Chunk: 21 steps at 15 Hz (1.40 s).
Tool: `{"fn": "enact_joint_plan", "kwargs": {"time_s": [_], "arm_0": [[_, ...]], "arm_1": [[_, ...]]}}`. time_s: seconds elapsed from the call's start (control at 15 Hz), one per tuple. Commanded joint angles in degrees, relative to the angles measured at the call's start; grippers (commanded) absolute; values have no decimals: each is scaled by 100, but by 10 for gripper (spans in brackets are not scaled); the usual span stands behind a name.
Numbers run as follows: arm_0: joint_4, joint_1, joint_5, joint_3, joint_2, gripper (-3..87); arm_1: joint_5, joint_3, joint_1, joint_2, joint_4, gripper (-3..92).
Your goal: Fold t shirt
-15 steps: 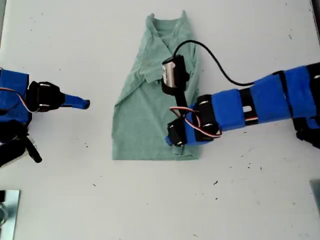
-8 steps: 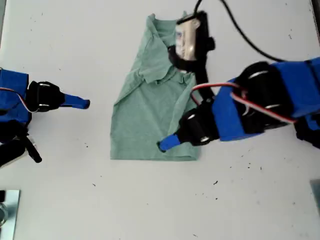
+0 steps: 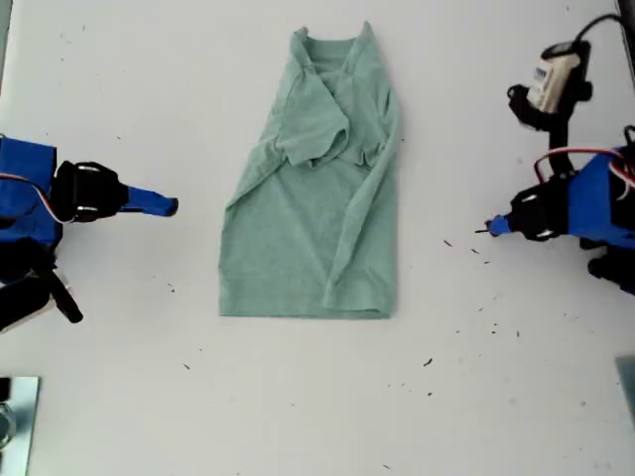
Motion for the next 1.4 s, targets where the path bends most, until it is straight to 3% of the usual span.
{"fn": "enact_joint_plan", "kwargs": {"time_s": [0.0, 0.13, 0.27, 0.4, 0.6, 0.67, 0.8, 0.93, 1.07, 1.33], "arm_0": [[35, -9, -79, 79, 44, -2], [70, 229, -334, -18, 53, -3], [457, 1134, -1195, -2109, -1582, -3], [1705, 1494, -1415, -4904, -4500, -3], [3349, 1424, -853, -8675, -7585, -2], [3551, 1371, -492, -9633, -8402, -2], [3595, 1283, 97, -10793, -9431, -2], [3604, 1028, 105, -10556, -9264, 12], [3604, 967, 255, -10274, -9009, 222], [3516, 703, 149, -9281, -8956, 283]], "arm_1": [[220, 958, 114, 703, -448, 23], [281, 1134, 246, 1468, 97, 23], [334, 1195, 211, 1714, 229, 23], [325, 1195, 246, 1723, 229, 23], [299, 1195, 246, 1740, 220, 23], [299, 1195, 246, 1749, 220, 23], [290, 1204, 229, 1758, 220, 23], [308, 1204, 193, 1758, 220, 23], [299, 1204, 185, 1767, 211, 23], [281, 1204, 176, 1775, 211, 23]]}}
